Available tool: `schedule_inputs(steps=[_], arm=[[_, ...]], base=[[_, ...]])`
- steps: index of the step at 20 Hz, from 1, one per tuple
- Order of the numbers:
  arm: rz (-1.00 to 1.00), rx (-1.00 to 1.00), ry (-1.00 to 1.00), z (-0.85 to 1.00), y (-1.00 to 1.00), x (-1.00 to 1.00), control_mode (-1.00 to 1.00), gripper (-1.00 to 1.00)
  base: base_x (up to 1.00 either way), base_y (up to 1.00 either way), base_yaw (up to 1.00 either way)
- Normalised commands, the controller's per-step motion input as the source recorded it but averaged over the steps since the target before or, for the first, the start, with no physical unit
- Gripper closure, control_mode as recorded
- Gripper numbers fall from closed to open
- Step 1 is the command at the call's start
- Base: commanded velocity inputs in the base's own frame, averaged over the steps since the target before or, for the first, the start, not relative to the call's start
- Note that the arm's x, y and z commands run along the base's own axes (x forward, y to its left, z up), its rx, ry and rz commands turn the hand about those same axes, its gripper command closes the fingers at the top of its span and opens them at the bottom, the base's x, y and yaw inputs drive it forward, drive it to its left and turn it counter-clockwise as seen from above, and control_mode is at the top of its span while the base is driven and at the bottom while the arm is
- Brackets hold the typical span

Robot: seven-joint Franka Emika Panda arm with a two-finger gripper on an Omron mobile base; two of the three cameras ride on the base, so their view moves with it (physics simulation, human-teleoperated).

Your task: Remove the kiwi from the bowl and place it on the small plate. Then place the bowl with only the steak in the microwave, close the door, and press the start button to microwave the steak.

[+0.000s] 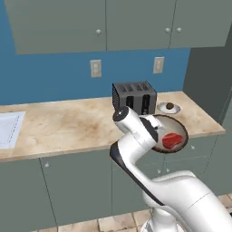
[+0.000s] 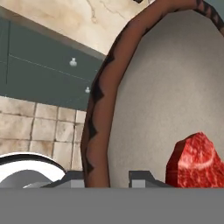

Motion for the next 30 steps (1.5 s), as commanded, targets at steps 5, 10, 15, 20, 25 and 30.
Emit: schedule_inputs(steps=[5,10,15,20,25,30], arm=[[0.00,0.00,0.00,0.00,0.00,0.00,1.00,1.00],[0.00,0.00,0.00,0.00,0.00,0.00,1.00,1.00],[0.00,0.00,0.00,0.00,0.00,0.00,1.00,1.00],[0.00,0.00,0.00,0.00,0.00,0.00,1.00,1.00],[0.00,0.00,0.00,0.00,0.00,0.00,1.00,1.00],[0.00,0.00,0.00,0.00,0.00,0.00,1.00,1.00]], base=[[-0.83,0.79,0.00],[-0.96,-0.01,-0.02],[-0.99,-0.45,-0.32],[-0.63,-0.27,-0.49],[-0.16,-0.22,-0.52],[0.13,-0.65,-0.36]])
